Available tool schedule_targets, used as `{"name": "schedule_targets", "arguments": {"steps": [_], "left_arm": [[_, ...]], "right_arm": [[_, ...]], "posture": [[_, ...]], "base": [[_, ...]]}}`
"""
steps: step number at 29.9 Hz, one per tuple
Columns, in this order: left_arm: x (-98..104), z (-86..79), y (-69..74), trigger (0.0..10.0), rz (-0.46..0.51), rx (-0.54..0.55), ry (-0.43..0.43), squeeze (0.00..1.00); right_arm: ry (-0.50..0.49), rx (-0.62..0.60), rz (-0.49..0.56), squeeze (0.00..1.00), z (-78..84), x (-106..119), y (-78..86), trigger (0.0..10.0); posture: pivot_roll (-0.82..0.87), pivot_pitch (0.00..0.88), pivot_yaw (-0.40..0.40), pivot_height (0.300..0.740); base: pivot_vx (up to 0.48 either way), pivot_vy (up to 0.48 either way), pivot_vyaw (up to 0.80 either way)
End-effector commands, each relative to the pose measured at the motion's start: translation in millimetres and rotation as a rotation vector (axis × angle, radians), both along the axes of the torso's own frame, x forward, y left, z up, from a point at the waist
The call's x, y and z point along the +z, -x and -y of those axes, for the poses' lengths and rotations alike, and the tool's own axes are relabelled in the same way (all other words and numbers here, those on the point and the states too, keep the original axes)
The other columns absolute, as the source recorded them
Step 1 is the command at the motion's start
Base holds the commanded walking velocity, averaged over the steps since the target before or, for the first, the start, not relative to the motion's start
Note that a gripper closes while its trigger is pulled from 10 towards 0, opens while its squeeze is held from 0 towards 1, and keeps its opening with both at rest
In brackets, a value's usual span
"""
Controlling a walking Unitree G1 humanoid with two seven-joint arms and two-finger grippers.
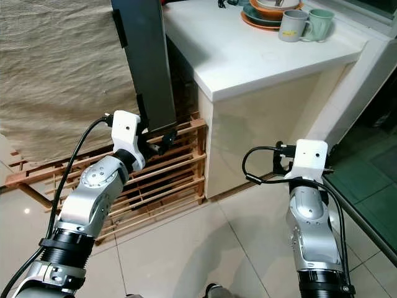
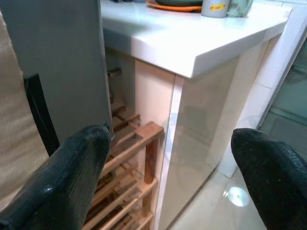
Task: Restocking fridge
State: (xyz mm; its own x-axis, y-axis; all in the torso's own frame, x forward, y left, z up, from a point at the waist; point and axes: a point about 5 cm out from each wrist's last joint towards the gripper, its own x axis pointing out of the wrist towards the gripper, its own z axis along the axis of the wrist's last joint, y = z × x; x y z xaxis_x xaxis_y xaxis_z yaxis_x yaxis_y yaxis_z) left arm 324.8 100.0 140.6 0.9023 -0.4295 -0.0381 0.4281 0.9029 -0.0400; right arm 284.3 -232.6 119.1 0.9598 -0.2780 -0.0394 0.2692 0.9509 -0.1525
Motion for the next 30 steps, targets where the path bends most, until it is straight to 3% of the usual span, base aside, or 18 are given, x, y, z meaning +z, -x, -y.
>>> {"name": "schedule_targets", "arguments": {"steps": [1,9,15,30], "left_arm": [[-5.8,-0.6,2.6,10.0,-0.026,0.005,-0.002,0.00],[-10.9,-4.0,2.4,10.0,-0.026,0.006,-0.039,0.00],[-7.1,-2.8,-0.5,10.0,-0.021,0.014,-0.003,0.00],[-8.9,-2.2,1.4,10.0,-0.023,0.005,-0.006,0.00]], "right_arm": [[-0.009,0.013,0.019,0.00,-2.1,4.2,-1.6,10.0],[-0.026,0.012,0.003,0.00,-2.3,1.2,-2.4,10.0],[-0.024,0.032,-0.019,0.00,-6.7,-0.5,-4.7,10.0],[-0.046,0.019,-0.031,0.00,-7.0,-2.7,-3.7,10.0]], "posture": [[-0.12,0.000,0.039,0.740],[-0.12,0.000,0.033,0.740],[-0.12,0.000,0.027,0.740],[-0.12,0.000,0.028,0.740]], "base": [[0.000,0.000,-0.73],[0.000,0.000,-0.73],[0.000,0.000,-0.75],[0.000,0.000,0.00]]}}
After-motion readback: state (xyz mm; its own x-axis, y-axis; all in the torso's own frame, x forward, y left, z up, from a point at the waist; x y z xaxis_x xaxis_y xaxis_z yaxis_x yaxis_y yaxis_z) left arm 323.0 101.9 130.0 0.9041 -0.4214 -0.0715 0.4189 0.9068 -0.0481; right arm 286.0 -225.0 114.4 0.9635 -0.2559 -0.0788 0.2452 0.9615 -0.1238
